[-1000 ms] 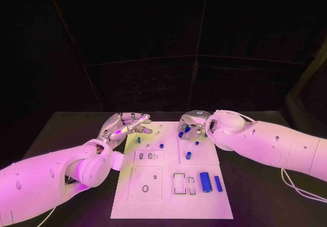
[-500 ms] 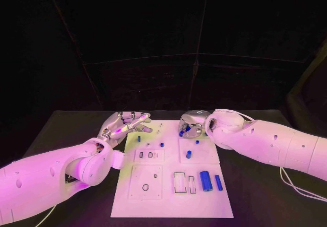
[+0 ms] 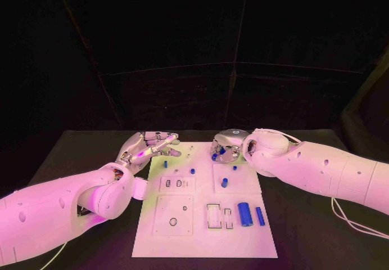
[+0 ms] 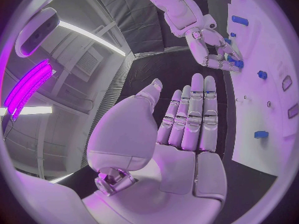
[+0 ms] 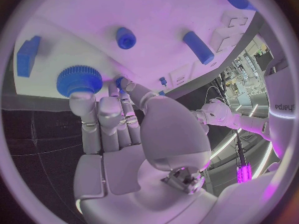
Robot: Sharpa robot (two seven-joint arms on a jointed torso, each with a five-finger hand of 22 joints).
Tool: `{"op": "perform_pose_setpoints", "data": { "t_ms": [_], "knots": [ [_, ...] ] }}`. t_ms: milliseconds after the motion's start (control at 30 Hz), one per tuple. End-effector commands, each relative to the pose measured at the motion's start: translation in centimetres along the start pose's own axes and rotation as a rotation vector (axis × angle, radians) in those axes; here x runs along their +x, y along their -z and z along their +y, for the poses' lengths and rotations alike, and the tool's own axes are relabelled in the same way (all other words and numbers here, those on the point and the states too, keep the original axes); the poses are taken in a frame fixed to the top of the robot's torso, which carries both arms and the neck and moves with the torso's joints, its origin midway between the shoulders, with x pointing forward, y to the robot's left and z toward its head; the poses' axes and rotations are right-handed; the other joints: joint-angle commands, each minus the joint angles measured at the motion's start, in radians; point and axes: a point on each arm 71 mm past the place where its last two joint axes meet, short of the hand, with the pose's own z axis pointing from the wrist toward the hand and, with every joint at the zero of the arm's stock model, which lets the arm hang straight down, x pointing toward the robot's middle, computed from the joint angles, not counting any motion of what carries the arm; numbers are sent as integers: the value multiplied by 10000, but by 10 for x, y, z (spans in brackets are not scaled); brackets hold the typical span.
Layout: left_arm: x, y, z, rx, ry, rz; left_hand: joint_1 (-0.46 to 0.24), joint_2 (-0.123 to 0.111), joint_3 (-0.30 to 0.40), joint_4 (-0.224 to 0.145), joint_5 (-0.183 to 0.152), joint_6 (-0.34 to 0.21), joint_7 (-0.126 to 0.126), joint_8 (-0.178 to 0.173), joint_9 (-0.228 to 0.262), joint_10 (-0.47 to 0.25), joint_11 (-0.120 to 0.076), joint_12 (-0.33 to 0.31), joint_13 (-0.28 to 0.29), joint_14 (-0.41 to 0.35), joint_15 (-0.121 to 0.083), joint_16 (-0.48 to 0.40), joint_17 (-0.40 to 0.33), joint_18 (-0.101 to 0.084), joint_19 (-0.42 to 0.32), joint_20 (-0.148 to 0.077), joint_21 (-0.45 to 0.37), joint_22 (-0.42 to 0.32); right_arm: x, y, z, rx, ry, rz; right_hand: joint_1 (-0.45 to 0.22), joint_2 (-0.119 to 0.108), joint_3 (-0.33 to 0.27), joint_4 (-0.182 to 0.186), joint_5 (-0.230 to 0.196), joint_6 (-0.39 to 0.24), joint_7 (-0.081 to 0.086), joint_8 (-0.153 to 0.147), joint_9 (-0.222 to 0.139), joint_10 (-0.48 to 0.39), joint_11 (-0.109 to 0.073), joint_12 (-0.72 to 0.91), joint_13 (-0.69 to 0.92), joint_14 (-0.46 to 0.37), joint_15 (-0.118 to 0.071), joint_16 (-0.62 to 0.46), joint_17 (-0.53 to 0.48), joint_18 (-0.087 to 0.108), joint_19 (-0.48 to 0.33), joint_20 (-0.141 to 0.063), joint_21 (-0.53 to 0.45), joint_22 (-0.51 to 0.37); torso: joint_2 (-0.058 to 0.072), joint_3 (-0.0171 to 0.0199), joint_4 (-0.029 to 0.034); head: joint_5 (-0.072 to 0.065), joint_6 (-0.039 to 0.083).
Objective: Assemble the parts on the task board
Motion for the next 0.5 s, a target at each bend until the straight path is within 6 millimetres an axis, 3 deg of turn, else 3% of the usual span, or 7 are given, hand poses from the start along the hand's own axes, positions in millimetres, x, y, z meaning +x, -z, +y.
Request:
{"op": "perform_pose_setpoints", "data": {
  "t_ms": [33, 267, 500],
  "knots": [
    [0, 0, -2, 56, 31, 150, -47, 53, -24, -55, -3, -12, 65, -42, -9, 29, 60, -50, -11, 49, 3, -10, 17, 61, 83, 1, -14, -15, -10, 2, 2, 19, -22, -1173, -9, -18, 81, 1, -28, 89, -8, 56, 26, 84, 18, -12, 14, 186, -30, 54, 12, -106, 51, 19, 38, 26, -15, -3, -7, 26, 23],
    [-2, 0, -2, 54, 11, 125, -6, 106, 1, -99, -2, -4, 60, -58, -9, 40, 56, -75, -9, 46, 1, -24, 48, 59, 98, -3, -21, -26, -20, 5, 7, 107, -406, -2438, -71, -147, 330, 105, 294, 130, 20, 18, 19, 92, 33, -43, 4, 139, -34, 149, 50, -112, 31, 51, 142, 115, -5, -22, 4, 28, 87],
    [-3, -1, -3, 48, 1, 114, 18, 129, 15, -126, -2, 3, 55, -66, -9, 49, 53, -85, -7, 40, 0, -34, 63, 58, 102, -5, -27, -32, -22, -6, 14, 215, -733, -2799, -232, -268, 387, 269, 247, 130, 41, -10, 14, 77, 49, -51, 1, 120, -20, 217, 85, -116, 23, 77, 196, 166, 29, -7, 26, 52, 105]
  ]
}}
